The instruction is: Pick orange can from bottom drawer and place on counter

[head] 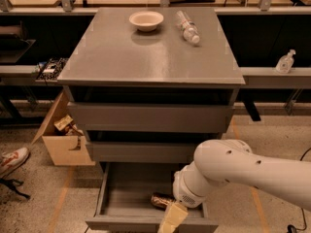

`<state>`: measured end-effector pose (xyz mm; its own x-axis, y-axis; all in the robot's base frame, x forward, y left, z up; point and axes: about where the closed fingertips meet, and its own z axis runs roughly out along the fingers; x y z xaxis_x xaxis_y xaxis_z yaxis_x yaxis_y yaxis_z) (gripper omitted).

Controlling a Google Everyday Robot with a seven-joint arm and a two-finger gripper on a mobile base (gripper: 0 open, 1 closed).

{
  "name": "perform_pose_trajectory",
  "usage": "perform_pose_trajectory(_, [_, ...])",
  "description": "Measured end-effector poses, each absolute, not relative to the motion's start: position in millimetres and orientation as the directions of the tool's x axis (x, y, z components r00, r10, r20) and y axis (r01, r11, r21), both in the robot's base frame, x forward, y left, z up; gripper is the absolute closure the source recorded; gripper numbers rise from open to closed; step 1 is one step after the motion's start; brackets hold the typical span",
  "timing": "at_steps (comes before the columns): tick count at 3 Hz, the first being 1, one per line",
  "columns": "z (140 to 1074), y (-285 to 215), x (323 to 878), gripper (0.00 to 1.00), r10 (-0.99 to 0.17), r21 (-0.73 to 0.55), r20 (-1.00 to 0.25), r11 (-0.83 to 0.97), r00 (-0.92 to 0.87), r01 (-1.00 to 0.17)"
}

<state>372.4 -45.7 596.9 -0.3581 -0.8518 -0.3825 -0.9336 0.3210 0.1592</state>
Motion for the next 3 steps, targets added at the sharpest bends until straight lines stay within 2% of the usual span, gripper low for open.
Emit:
perform_pose_trajectory(1, [548,-48,407,0.0,-0.826,0.153,-0.421,0.343,-0.375,-0.927])
perform_pose_trajectory(3, [445,-35,497,0.0,-0.668,0.175,-0.589,0.444,-0.455,-0.879])
